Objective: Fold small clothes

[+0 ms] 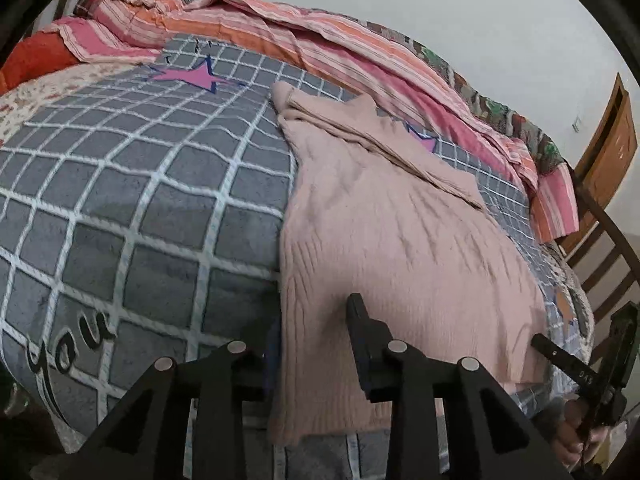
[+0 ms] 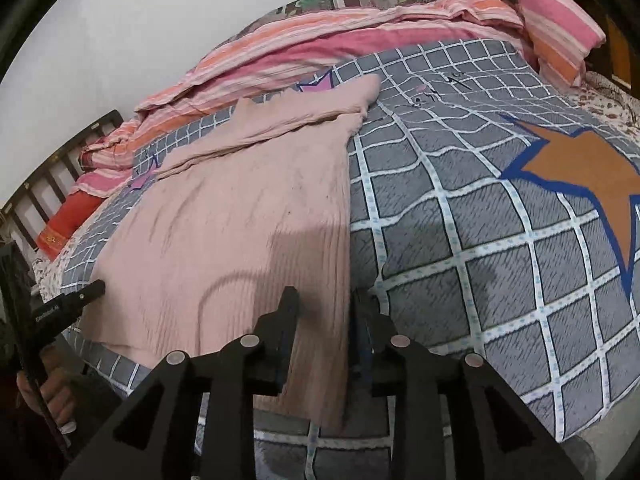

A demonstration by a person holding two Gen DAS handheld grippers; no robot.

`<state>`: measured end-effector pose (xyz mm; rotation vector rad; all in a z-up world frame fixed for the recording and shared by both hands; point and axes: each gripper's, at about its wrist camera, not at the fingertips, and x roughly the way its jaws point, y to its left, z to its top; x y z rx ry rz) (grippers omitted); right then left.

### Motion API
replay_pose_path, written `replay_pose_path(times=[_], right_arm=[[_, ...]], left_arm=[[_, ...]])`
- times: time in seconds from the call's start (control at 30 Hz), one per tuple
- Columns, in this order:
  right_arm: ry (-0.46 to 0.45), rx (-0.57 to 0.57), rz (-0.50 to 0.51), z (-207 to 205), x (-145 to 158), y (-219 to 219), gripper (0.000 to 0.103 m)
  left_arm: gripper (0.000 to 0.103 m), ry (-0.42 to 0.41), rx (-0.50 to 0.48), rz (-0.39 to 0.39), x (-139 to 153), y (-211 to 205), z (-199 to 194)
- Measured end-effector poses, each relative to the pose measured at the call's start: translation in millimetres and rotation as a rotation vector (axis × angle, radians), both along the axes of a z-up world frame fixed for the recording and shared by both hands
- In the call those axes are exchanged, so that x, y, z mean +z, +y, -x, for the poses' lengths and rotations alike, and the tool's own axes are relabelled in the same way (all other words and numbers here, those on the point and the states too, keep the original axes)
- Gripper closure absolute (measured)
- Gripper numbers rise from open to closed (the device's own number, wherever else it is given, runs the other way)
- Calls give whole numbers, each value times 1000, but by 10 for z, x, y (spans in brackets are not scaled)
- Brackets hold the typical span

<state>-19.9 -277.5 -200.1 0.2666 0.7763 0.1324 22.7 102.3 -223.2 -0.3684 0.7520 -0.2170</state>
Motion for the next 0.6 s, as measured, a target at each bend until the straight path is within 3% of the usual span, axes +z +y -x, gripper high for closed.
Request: replay_pose_path(times=[0.2,0.43,0.6], right_arm=[[47,18,-34,179,-96,15,76],[1,-7,71,209,-80,138,76],[6,-19,79,206,-91,126,79]], left_arm=[[74,21,-67,-18,-88,-99,221],[74,-2,-33,-53,-90,-126,280],[88,4,-13,-43,-103,-97,270]])
